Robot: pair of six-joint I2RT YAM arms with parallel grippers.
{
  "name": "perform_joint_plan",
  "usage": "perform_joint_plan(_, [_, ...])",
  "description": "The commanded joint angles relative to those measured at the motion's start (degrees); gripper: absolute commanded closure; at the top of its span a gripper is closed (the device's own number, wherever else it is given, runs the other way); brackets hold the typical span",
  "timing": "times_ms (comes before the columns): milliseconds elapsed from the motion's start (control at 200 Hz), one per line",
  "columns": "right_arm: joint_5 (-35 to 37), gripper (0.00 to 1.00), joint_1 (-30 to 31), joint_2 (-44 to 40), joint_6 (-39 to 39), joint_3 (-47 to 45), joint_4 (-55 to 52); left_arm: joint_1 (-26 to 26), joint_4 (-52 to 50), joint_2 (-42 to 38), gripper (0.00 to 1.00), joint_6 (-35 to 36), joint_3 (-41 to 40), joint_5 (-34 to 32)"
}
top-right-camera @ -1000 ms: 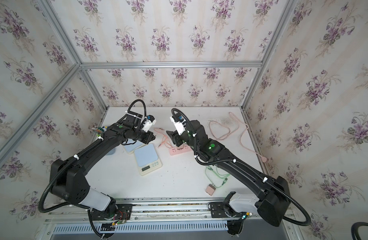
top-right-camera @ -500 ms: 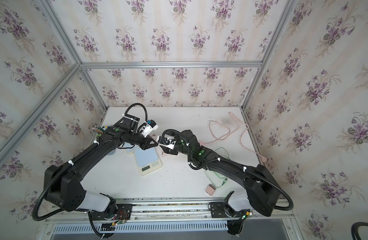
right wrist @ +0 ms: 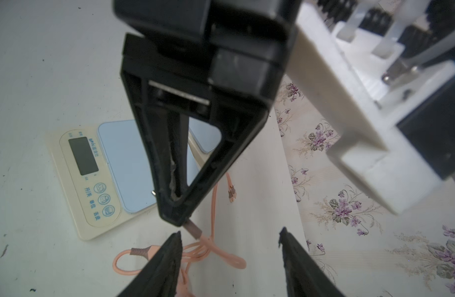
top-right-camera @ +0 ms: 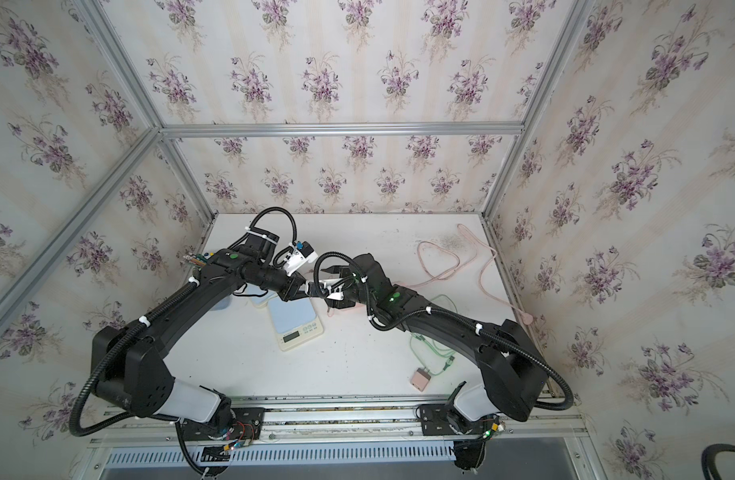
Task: Charge the electronic scale
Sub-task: Pick up the charging cable from the center of the board.
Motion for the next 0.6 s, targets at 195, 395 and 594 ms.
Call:
perform_joint_plan(195, [-0.2, 0.39, -0.4, 1.3, -4.1, 1.4, -3.2, 0.0, -1.8, 0.5, 1.00, 2.2, 1.0, 4.5])
perform_joint_plan(395, [-0.6, 0.46, 0.2, 4.0, -5.9, 4.8, -5.7, 0.0, -2.1, 0.9, 1.00, 2.3, 1.3, 5.9])
perform_joint_plan(594, [-1.9, 1.00, 0.4, 3.5, -3.2, 4.2, -5.2, 0.0, -2.3, 0.9, 1.00, 1.9, 2.3, 5.9])
